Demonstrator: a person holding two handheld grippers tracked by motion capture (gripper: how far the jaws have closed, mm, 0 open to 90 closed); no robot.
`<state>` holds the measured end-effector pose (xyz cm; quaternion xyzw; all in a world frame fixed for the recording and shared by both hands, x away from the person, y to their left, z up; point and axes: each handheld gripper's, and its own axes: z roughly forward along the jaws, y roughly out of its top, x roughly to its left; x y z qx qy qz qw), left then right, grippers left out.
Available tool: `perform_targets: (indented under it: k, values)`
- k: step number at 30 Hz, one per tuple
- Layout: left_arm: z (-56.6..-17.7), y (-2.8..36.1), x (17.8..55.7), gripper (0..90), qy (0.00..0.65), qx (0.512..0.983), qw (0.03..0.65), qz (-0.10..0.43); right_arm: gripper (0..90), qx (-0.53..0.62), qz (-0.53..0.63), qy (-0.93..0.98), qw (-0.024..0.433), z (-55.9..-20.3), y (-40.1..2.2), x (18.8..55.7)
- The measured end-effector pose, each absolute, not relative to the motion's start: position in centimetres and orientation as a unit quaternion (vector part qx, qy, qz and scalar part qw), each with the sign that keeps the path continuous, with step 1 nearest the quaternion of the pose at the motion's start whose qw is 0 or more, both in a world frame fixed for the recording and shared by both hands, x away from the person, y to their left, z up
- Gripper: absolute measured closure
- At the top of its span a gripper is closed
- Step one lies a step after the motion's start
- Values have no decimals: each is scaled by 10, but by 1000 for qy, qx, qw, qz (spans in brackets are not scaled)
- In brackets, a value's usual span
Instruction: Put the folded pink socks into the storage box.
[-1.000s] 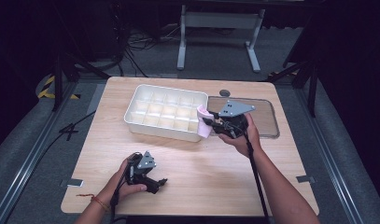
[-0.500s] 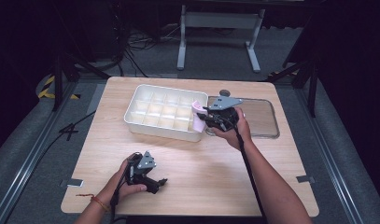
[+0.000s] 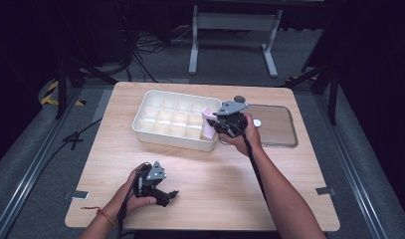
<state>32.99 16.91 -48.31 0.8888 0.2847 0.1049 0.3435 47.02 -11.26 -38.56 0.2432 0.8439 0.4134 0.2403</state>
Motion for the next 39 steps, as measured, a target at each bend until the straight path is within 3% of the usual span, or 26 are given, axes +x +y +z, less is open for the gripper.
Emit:
perform_targets:
  k: [17, 34, 39]
  values:
    - [-483, 169, 330, 59, 285, 889, 343, 105, 698, 221, 382, 865, 239, -400, -100, 471]
    - [-483, 169, 330, 58, 284, 889, 344, 105, 690, 193, 349, 897, 189, -406, -99, 472]
    - [-483, 169, 330, 58, 284, 889, 343, 105, 689, 173, 291, 927, 163, -410, -90, 476]
